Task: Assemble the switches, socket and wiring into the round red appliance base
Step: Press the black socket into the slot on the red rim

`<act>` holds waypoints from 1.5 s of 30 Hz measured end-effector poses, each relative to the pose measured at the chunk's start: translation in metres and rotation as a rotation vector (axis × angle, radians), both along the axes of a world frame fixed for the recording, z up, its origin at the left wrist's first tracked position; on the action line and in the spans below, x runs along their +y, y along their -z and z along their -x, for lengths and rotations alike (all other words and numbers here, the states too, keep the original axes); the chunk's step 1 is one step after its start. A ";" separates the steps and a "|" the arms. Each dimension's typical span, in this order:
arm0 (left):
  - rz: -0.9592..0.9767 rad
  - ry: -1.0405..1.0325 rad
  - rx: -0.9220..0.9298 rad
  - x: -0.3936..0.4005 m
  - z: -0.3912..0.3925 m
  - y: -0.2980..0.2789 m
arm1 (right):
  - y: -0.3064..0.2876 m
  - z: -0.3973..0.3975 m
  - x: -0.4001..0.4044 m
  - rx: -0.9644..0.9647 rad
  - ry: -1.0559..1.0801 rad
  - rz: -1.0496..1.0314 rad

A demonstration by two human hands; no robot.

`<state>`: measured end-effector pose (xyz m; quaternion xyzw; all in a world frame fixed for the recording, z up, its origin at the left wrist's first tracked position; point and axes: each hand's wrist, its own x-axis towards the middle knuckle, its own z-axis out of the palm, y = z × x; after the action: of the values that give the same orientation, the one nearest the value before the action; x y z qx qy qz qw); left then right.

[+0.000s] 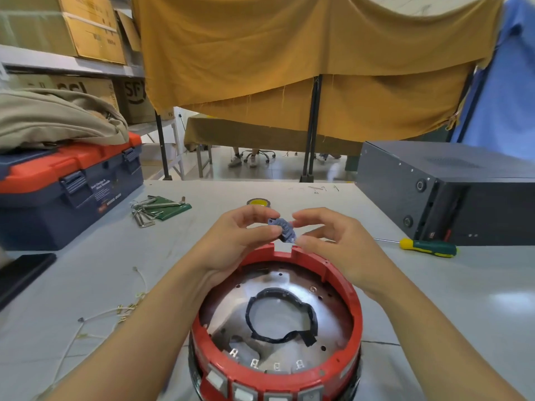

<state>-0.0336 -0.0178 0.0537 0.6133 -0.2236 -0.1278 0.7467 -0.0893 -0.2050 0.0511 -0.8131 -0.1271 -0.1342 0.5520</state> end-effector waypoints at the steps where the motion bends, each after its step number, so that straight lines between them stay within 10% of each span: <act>1: 0.013 -0.006 -0.001 -0.001 -0.002 0.000 | -0.003 -0.003 0.001 -0.007 -0.007 0.015; 45: -0.970 -0.110 -0.506 0.008 -0.052 0.016 | 0.006 -0.058 0.000 0.134 -0.014 0.552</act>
<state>0.0187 -0.0100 0.0374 0.9095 -0.2792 -0.0255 0.3068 -0.0310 -0.2048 0.0456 -0.9389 -0.1274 -0.0367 0.3177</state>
